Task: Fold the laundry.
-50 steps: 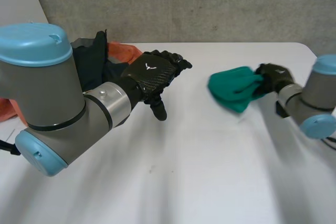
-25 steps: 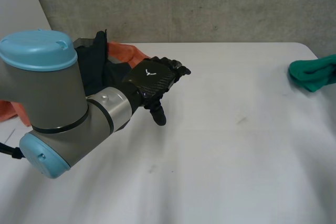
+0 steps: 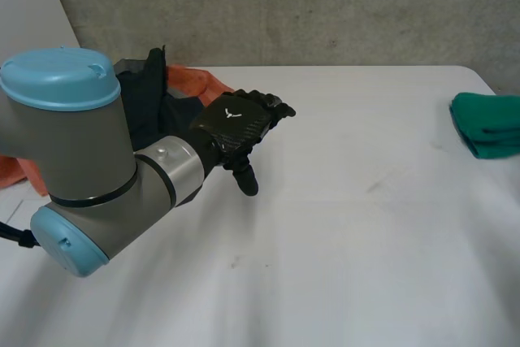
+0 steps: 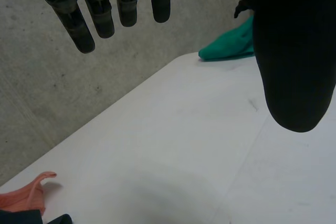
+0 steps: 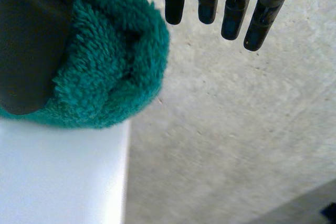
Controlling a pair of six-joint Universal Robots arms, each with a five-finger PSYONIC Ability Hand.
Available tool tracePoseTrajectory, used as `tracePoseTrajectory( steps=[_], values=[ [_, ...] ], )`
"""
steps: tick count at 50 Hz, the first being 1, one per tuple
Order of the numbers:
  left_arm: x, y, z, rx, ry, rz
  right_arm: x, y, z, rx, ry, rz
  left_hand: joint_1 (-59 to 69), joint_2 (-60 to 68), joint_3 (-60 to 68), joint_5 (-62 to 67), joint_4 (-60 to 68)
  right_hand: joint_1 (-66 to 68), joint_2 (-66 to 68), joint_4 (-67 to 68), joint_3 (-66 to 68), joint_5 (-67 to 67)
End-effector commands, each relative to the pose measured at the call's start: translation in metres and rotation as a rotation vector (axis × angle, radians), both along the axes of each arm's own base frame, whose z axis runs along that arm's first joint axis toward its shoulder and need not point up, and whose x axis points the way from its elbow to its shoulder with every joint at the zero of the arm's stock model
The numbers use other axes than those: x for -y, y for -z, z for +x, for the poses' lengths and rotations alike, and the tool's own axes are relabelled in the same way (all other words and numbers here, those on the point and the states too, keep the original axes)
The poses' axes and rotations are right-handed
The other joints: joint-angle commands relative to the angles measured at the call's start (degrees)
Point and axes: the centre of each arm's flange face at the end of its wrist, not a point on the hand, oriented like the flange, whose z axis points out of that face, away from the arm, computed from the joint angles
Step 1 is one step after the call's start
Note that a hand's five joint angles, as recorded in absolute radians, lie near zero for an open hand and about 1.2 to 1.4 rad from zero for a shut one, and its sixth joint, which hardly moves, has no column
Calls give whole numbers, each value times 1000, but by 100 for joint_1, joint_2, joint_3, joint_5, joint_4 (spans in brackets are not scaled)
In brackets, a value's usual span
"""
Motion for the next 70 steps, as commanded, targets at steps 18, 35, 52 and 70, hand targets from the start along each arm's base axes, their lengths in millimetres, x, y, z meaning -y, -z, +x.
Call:
tracePoseTrajectory(
  steps=[18,35,52,70],
  values=[
    [-1,-8,6,-9,-13,-12,-58,-27,16,-591,-101,206,257,263,239,-44,254,-171,-268,-345,-220,-379],
    [30,-41,24,-99,-121,-180,-90,-180,90,-760,-28,-362,240,247,222,-61,237,-171,-268,-345,-220,-379],
    [187,1,139,70,-524,-372,-265,-105,256,-252,-839,-139,274,280,256,-27,271,-171,-268,-345,-220,-379],
    [235,117,155,205,-340,-237,-280,-63,246,-221,-842,67,2000,2006,1982,1699,1997,-171,-268,-345,-220,-379]
  ],
)
